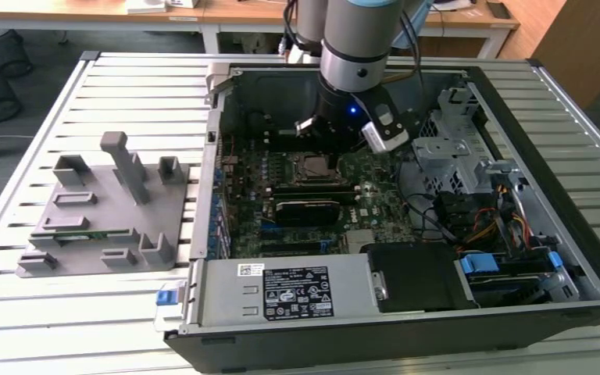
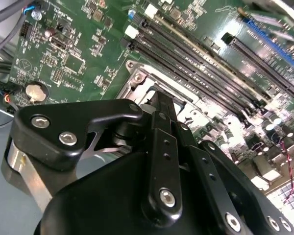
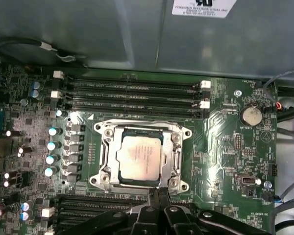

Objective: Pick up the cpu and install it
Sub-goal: 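Install the second cpu locking lever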

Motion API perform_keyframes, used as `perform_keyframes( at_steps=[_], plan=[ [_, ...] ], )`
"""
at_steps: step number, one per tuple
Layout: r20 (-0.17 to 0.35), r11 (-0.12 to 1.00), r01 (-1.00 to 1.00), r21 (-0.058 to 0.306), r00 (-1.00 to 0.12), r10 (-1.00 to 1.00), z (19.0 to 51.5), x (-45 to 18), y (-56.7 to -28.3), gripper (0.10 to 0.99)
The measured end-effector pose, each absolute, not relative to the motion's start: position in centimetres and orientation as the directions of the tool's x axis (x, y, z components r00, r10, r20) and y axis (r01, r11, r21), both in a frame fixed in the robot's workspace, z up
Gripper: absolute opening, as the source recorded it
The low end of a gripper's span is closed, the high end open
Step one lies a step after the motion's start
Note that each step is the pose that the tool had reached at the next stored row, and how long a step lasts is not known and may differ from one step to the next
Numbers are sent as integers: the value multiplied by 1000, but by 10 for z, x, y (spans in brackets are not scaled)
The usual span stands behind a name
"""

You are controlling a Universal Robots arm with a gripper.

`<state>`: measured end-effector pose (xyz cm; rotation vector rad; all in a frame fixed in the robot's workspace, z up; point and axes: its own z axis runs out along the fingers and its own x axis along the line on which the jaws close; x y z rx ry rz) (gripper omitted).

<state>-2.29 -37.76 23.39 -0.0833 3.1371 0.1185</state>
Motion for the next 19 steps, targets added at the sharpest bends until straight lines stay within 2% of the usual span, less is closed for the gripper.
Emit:
perform_keyframes(
  at_steps=[19],
  plan=[
    [-5, 996, -53, 75, -999, -53, 234, -46, -390, 106]
  ],
)
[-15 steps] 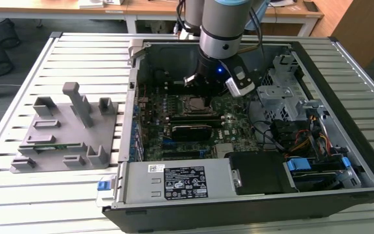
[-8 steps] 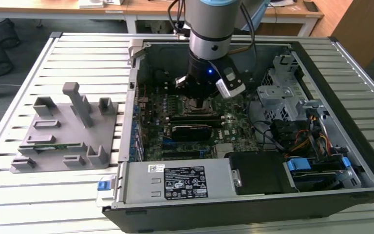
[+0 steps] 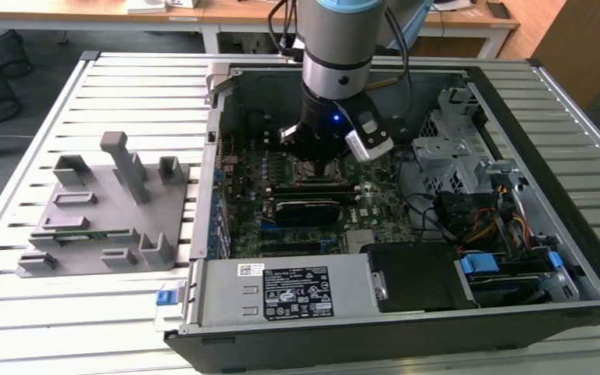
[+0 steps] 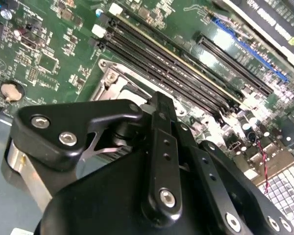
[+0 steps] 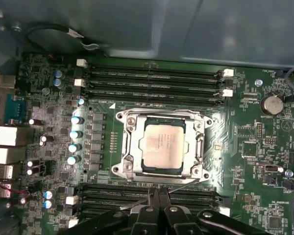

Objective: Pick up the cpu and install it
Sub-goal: 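Install the second cpu locking lever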

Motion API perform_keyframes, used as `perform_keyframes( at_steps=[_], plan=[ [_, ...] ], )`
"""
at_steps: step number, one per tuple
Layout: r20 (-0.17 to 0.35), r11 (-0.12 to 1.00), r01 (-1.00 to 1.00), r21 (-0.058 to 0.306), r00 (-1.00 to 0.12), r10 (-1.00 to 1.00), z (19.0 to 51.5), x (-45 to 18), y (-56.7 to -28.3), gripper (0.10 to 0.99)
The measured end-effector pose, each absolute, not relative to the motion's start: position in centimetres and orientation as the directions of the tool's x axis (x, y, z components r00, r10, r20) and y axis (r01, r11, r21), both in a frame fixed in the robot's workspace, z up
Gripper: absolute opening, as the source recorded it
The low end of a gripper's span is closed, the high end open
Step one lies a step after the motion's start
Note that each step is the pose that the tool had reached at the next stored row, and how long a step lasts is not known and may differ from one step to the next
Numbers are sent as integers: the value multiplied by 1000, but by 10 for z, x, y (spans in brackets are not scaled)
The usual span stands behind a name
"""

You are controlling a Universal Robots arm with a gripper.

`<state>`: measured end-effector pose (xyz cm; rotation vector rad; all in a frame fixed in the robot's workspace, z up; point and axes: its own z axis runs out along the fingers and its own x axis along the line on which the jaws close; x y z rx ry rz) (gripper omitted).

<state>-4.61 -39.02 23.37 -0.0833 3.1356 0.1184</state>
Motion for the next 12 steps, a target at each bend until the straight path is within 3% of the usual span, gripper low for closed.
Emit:
perform_keyframes(
  at_steps=[12],
  plan=[
    [2, 996, -53, 76, -999, -53, 224, -52, -391, 106]
  ],
)
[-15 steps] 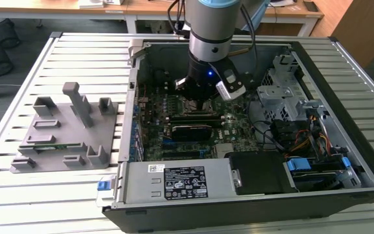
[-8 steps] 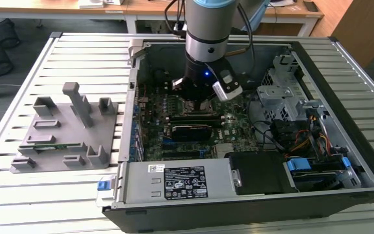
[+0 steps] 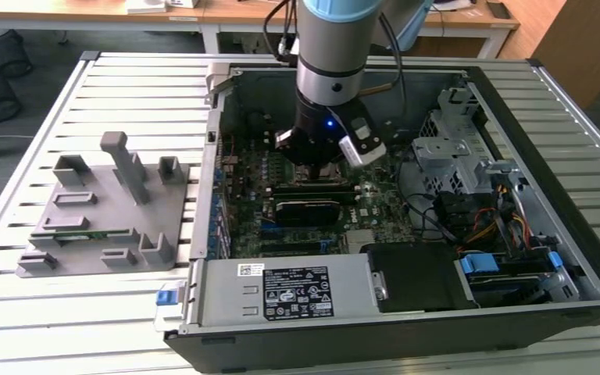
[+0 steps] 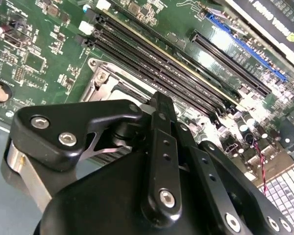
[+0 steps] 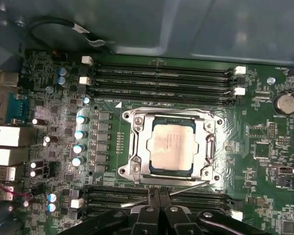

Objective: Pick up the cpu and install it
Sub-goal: 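Install the second cpu locking lever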

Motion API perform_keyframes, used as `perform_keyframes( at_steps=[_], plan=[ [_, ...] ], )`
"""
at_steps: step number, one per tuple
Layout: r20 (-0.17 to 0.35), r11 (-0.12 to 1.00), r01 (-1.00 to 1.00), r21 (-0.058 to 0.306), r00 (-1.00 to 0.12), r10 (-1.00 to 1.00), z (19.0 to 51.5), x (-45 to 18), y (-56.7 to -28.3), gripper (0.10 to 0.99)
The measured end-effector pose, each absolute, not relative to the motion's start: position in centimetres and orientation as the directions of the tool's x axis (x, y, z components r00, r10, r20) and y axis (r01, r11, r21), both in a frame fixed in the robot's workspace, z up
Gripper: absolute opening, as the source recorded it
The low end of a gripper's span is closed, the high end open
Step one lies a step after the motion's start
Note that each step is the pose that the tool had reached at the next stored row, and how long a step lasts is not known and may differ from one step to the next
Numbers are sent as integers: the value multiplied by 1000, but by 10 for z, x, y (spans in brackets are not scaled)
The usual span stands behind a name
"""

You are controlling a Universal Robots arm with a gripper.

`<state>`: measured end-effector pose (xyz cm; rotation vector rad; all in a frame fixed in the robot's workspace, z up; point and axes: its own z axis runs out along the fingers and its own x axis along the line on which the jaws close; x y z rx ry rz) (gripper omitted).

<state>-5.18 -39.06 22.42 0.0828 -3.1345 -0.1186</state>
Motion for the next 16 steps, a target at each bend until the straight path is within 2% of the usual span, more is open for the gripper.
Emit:
perform_keyframes(
  at_steps=[10, 16],
  plan=[
    [3, 996, -53, 76, -999, -53, 210, -55, -391, 106],
    [1, 994, -53, 101, -999, -53, 210, -57, -391, 106]
  ],
)
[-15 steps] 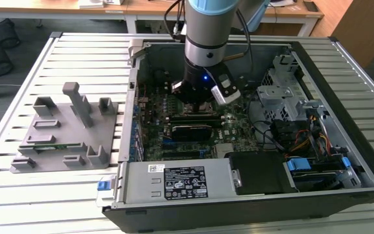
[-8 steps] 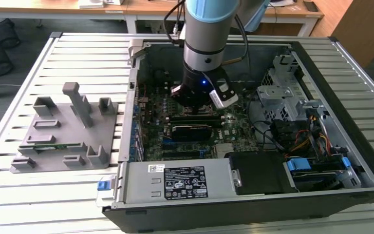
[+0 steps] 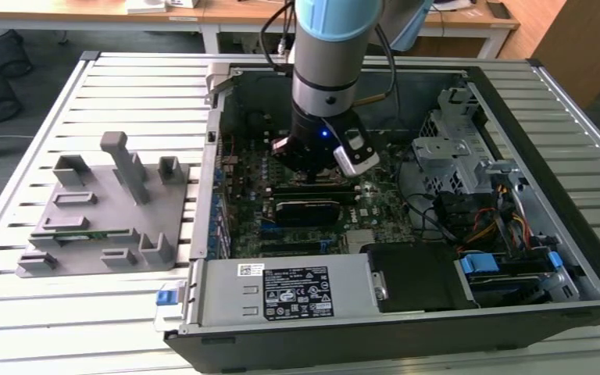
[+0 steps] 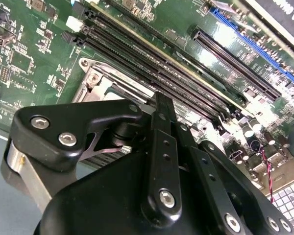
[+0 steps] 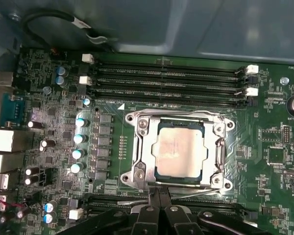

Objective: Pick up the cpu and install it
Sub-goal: 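Install the second cpu locking lever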

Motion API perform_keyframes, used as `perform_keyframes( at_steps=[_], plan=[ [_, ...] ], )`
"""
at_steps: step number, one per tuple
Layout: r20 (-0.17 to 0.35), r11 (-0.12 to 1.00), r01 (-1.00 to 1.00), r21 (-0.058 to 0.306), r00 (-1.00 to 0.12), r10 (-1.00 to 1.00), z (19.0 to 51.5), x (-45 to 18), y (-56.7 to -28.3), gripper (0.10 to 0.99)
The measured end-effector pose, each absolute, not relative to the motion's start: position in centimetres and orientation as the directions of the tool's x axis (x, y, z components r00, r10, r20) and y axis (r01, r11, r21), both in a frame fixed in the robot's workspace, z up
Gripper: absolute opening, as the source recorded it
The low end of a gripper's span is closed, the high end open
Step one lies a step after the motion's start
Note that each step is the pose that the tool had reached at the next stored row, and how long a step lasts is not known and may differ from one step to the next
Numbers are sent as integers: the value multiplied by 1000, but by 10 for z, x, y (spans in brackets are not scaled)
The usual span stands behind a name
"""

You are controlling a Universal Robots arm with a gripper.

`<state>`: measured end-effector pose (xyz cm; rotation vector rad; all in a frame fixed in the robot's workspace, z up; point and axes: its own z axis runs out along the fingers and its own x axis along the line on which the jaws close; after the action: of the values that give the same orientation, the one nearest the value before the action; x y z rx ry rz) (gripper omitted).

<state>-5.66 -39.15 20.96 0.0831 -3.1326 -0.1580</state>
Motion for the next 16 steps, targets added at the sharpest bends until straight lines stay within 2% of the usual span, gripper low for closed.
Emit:
perform_keyframes(
  at_steps=[16],
  plan=[
    [0, 990, -52, 130, -999, -53, 210, -58, -401, 106]
  ],
)
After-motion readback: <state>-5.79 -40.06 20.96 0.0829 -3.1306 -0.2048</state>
